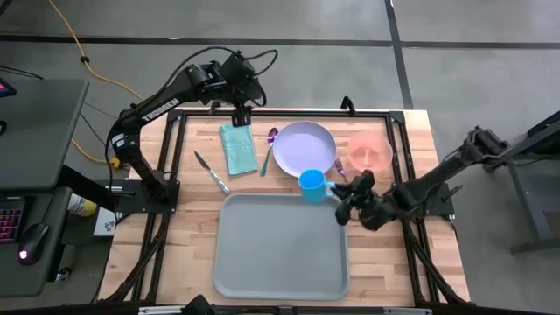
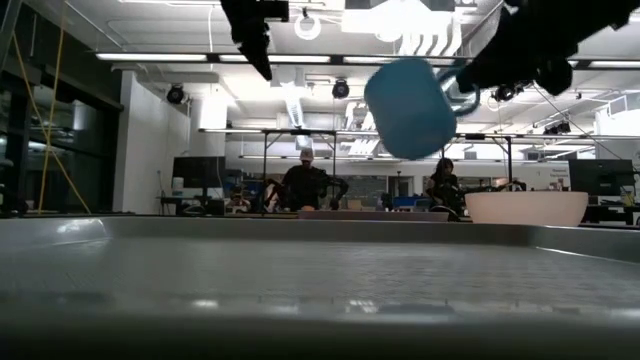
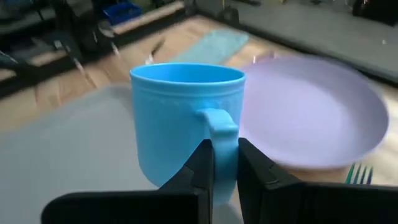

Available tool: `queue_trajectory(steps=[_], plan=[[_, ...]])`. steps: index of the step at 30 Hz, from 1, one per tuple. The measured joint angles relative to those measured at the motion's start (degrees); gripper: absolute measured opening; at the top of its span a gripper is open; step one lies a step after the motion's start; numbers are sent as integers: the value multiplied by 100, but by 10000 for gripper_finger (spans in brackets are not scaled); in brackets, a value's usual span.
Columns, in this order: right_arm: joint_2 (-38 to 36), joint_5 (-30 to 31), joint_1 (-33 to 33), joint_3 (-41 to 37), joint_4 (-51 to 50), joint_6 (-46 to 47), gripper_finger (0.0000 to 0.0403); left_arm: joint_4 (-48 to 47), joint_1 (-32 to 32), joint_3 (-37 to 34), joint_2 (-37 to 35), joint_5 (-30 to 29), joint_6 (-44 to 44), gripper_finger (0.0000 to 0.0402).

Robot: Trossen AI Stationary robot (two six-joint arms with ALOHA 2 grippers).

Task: Set up tray
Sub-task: Put the blue mug on the top right of the gray tray

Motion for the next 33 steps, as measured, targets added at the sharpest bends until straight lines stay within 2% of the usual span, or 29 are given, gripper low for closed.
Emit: queue_trajectory(steps=[7, 14, 17, 20, 26, 33], plan=[[938, -98, 273, 0, -135, 1145, 21, 87, -6, -43, -5, 45, -46, 294], [1501, -330, 442, 6, -119, 1769, 21, 170, -11, -43, -5, 47, -59, 294], [1598, -465, 500, 11, -236, 1908, 20, 177, -9, -43, -5, 47, -61, 294], [1632, -812, 553, 9, -610, 2124, 1, 179, -9, -43, -5, 47, -59, 294], [1626, -1420, 759, 4, -1473, 2744, 4, 176, -9, -43, -5, 47, -59, 294], [1617, -1212, 554, 98, -1578, 2632, 3, 179, -11, -43, -5, 48, -74, 294]])
